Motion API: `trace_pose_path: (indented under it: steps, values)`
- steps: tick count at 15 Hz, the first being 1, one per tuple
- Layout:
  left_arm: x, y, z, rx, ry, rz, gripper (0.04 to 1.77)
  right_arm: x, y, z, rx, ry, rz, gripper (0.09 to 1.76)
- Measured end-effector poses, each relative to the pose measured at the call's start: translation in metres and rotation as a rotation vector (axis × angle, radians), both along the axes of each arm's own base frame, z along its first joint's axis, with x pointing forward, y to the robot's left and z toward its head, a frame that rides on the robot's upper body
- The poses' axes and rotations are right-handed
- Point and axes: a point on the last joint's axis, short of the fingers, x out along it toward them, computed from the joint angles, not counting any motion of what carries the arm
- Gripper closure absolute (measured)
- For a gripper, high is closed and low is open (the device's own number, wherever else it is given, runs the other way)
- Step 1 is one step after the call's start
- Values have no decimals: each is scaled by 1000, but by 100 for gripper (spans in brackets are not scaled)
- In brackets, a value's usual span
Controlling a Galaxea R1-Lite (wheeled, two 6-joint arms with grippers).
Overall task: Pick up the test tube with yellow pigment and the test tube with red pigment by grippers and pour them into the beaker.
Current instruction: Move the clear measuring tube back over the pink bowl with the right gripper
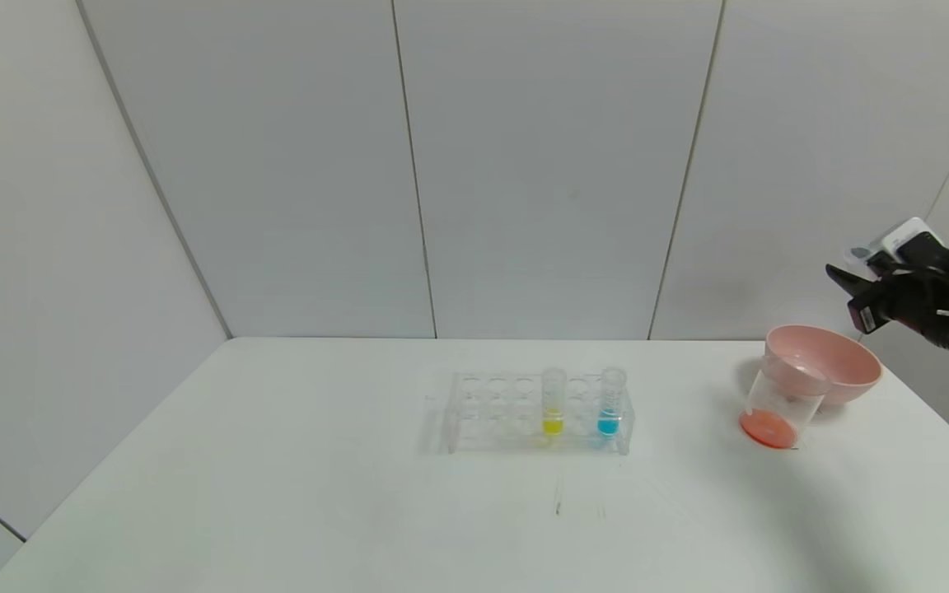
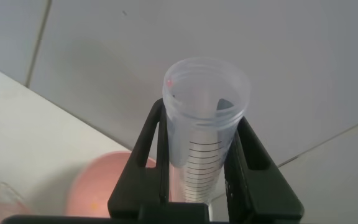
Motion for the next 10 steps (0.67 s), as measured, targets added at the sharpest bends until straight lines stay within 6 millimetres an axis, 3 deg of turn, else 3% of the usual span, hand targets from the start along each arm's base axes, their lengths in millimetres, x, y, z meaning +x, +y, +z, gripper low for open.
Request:
trace_pose_path:
  steps: [4, 8, 10]
  values:
    - [0, 0, 0, 0, 0, 0, 5, -4, 3, -21, 472, 94, -107, 129]
    - [0, 0, 0, 0, 0, 0, 5, -8, 7, -45, 613, 184, -139, 129]
    - [0, 0, 0, 0, 0, 0, 5, -7, 6, -49, 635, 196, -145, 104]
